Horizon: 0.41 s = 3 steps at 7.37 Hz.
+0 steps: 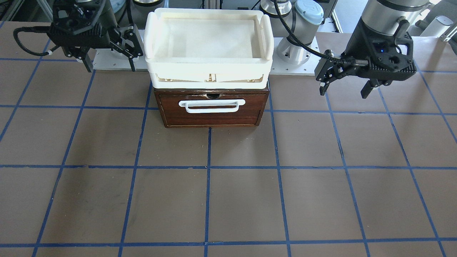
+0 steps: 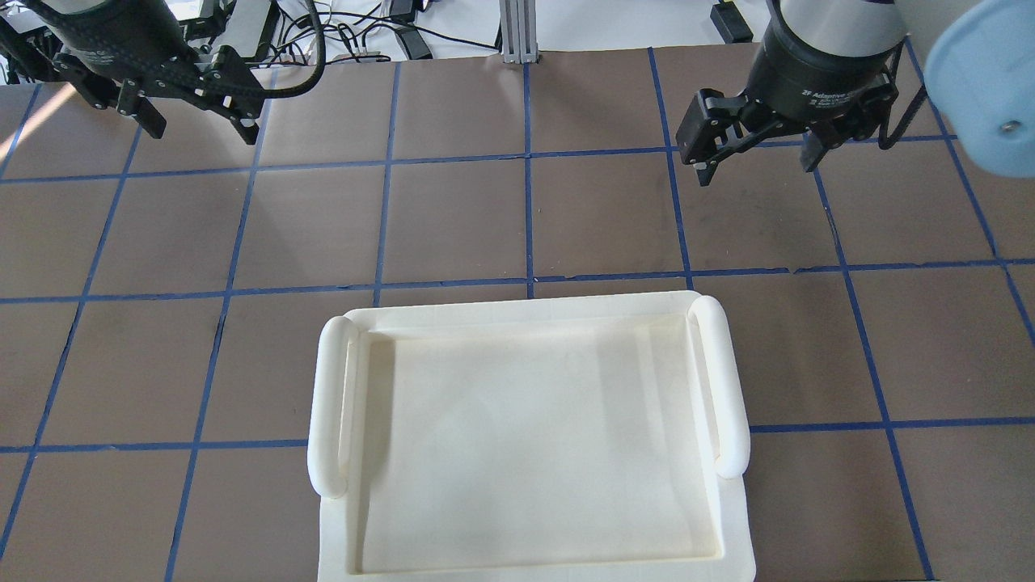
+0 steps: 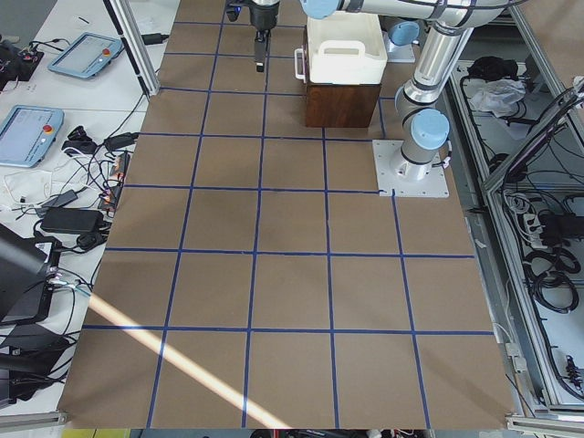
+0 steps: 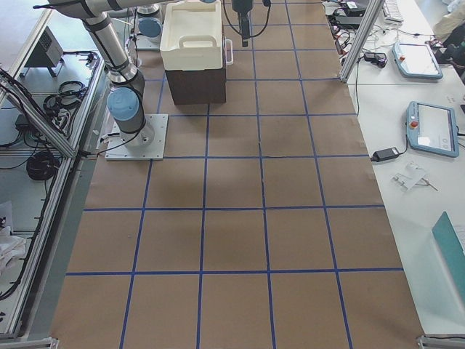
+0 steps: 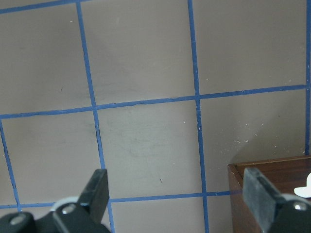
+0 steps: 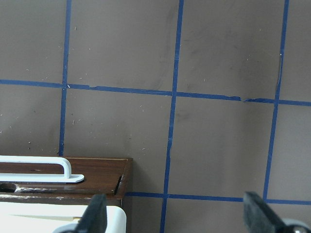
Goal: Put scissors in drawer and close it
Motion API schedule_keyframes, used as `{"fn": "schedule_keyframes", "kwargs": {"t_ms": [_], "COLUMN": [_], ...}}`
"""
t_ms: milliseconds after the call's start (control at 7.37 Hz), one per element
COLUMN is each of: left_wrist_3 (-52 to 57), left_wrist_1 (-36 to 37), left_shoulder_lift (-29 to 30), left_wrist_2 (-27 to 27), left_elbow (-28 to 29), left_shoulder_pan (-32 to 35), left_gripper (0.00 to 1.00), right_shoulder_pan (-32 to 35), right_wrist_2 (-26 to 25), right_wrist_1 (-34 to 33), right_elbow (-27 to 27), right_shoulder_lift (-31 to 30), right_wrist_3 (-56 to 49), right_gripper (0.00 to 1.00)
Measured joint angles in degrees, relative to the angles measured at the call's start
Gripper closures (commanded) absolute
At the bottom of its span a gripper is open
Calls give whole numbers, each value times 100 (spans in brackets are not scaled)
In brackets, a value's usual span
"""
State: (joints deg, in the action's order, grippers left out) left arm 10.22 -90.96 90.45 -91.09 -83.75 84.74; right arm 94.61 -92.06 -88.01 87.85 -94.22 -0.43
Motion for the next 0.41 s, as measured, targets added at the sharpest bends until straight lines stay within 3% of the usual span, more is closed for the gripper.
{"fn": "schedule_keyframes", "kwargs": {"t_ms": [407], "left_wrist_3": [-8], "left_wrist_1": [125], "left_shoulder_lift": [-91], "left_wrist_2": [89], "left_elbow": [-186], "left_shoulder_pan": [-67], "left_gripper": [0], "right_shoulder_pan": [-3], "right_wrist_2": [-7], "right_wrist_1": [61], "right_elbow": [2], "right_shoulder_lift": [-16], "right_wrist_3": [-1], "right_gripper": [0]}}
